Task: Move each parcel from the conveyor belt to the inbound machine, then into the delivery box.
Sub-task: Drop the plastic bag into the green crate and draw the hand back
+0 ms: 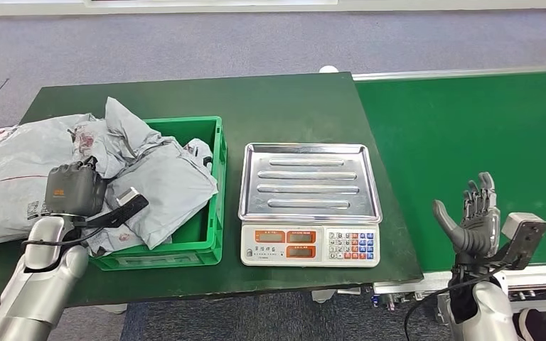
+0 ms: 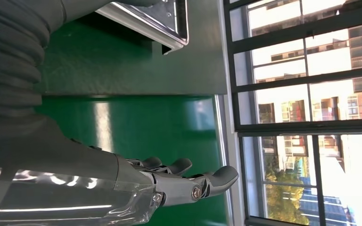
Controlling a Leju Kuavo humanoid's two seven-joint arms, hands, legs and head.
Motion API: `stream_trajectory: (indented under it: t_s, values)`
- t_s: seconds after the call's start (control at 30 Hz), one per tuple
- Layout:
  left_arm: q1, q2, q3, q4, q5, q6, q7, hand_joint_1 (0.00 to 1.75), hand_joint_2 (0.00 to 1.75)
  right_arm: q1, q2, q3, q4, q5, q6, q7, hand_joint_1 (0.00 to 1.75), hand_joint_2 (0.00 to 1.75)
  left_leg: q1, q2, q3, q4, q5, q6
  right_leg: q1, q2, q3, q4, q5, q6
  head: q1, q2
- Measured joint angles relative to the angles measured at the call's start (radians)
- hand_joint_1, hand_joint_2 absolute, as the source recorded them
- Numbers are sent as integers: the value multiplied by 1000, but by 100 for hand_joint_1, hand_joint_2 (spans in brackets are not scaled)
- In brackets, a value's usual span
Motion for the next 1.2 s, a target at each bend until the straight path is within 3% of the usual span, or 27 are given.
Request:
stream_trajectory:
  t_s: [0.1,0.17,0.23,0.27,0.37,0.53,0.8,1.03,1.2]
  values:
    - [0,-15,0,5,19,-7,-12,175,175,0,0,-2,-3,-2,0,2,0,175,0,0,0,0,0,0,0,-1,0,0,0,0,0,0]
    - [0,-21,0,8,36,-11,-22,100,175,0,0,-3,-5,-3,0,3,0,175,0,0,0,0,0,0,0,-1,0,0,0,0,0,0]
    - [-1,-29,-1,12,92,-34,-50,13,175,0,0,-4,-6,-3,0,3,0,175,0,-1,0,0,0,0,-1,-1,0,0,0,0,0,0]
    - [-3,-34,-1,15,138,-53,-70,4,175,-1,0,-5,-6,-4,0,4,0,175,0,-1,0,0,0,0,-1,-2,0,0,0,0,0,0]
    - [-21,-54,-2,34,320,-142,-132,0,175,-8,0,-5,-5,-3,0,8,0,175,0,-3,-1,0,0,1,-1,-4,1,0,0,0,0,0]
    - [-93,-77,-3,99,557,-242,-162,0,175,-59,5,-4,5,15,-7,25,0,175,0,-5,-1,0,2,2,-1,-6,1,0,1,1,0,0]
    - [-172,-85,-2,166,662,-198,-186,0,175,-127,10,28,59,35,-13,31,0,175,0,-6,-1,0,3,2,-1,-7,2,0,1,1,0,0]
    - [-179,-86,0,178,690,-187,-194,0,175,-143,9,46,79,36,-13,29,0,175,0,-6,-1,0,3,2,-1,-7,2,0,1,0,0,0]
    - [-159,-91,28,106,847,-183,-268,0,175,-178,4,91,109,43,-4,21,0,175,0,-6,-2,0,3,2,-1,-7,1,0,1,0,0,0]
